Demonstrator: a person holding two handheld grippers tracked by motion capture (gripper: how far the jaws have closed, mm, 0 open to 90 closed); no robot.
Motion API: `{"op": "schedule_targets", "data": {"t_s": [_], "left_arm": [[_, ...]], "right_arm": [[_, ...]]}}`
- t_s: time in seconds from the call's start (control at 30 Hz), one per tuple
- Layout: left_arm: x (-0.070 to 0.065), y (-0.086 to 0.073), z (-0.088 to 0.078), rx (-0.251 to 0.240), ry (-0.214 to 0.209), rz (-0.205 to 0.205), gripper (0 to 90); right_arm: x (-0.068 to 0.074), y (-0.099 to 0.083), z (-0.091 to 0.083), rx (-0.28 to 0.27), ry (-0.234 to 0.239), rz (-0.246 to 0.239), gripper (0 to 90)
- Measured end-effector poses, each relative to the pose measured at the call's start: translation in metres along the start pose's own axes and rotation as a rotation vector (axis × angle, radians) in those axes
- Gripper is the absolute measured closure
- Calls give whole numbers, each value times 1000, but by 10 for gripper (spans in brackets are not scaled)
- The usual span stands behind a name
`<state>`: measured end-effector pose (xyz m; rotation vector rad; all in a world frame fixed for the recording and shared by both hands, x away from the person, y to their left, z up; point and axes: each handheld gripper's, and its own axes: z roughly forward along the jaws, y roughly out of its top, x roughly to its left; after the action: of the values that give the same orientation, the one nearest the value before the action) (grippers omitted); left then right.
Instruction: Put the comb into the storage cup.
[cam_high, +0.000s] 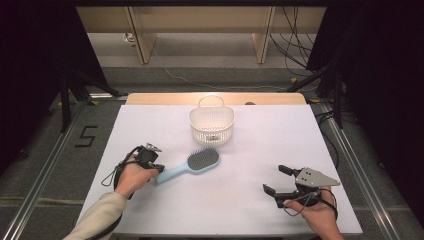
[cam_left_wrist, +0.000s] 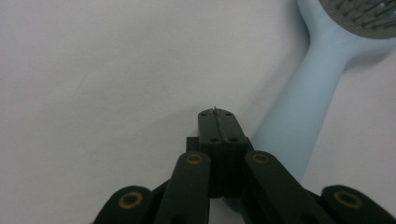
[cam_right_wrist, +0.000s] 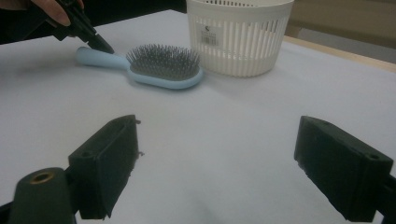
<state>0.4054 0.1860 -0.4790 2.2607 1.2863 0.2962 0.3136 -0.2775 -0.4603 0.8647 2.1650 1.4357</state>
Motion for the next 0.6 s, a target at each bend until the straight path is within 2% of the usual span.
{"op": "schedule_targets", "data": {"t_s": [0.27,0.6], "left_arm": [[-15,-6,-6,38,-45,37,898],[-30,-9,-10,56,-60,89,898]], "right_arm": [[0,0,0,0,0,-1,147],[0,0,-1,-2,1,3,149]]}}
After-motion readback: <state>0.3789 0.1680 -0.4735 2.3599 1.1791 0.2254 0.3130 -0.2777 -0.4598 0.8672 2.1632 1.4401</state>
